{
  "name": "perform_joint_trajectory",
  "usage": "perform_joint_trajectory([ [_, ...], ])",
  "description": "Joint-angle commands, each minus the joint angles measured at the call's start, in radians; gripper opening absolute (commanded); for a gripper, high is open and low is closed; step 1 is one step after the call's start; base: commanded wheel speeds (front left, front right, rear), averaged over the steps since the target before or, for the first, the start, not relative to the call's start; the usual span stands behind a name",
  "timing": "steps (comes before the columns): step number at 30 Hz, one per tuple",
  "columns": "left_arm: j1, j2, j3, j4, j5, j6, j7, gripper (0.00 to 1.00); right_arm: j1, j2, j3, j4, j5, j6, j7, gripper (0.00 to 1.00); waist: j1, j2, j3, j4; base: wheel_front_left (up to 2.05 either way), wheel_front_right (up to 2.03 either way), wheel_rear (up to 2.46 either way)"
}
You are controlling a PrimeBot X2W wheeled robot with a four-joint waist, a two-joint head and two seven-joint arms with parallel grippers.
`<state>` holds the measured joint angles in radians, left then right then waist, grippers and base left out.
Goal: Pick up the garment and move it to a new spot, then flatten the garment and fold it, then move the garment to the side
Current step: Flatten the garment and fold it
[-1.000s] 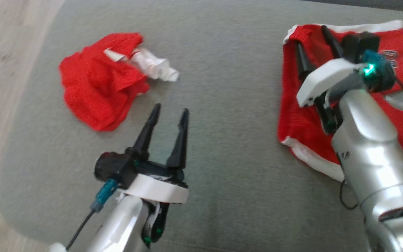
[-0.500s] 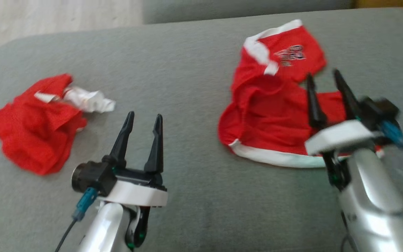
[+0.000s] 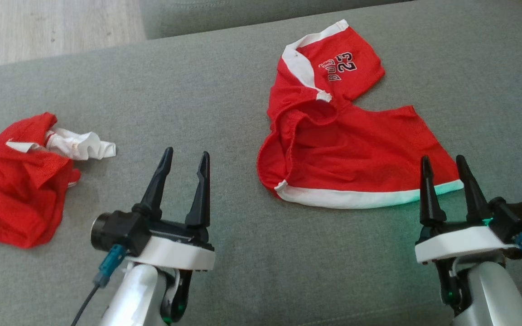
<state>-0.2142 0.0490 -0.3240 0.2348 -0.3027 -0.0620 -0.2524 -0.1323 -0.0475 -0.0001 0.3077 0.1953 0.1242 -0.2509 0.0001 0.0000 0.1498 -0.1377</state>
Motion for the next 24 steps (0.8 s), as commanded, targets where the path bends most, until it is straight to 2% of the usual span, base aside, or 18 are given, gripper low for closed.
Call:
perform_joint_trajectory([
  [1,-0.022,0.001,0.022,-0.022,0.006,-0.004,-0.009,1.0,-0.026,-0.003,0.024,-0.036,0.007,0.007,-0.011,1.0,-0.0001,0.0,0.006,0.003,0.0,0.0,0.0],
  [8,-0.09,0.014,-0.077,0.049,0.075,-0.039,-0.004,1.0,-0.043,-0.003,0.012,-0.038,0.003,0.007,-0.008,1.0,-0.0001,0.0,0.054,-0.015,0.0,0.0,0.0],
  [11,-0.135,0.023,-0.162,0.078,0.116,-0.054,0.032,1.0,-0.049,-0.003,-0.003,-0.027,0.014,0.007,-0.008,1.0,-0.0001,0.0,0.08,-0.031,0.0,0.0,0.0],
  [18,-0.212,0.028,-0.277,0.136,0.158,-0.064,0.141,1.0,-0.066,-0.003,-0.008,0.001,0.039,0.007,-0.01,1.0,-0.0001,0.0,0.119,-0.064,0.0,0.0,0.0],
  [20,-0.229,0.035,-0.292,0.153,0.175,-0.06,0.176,1.0,-0.073,-0.003,-0.005,0.009,0.046,0.007,-0.01,1.0,-0.0001,0.0,0.126,-0.076,0.0,0.0,0.0],
  [24,-0.244,0.056,-0.294,0.177,0.213,-0.012,0.231,1.0,-0.083,-0.003,-0.005,0.009,0.06,0.007,-0.011,1.0,-0.0001,0.0,0.133,-0.095,0.0,0.0,0.0],
])
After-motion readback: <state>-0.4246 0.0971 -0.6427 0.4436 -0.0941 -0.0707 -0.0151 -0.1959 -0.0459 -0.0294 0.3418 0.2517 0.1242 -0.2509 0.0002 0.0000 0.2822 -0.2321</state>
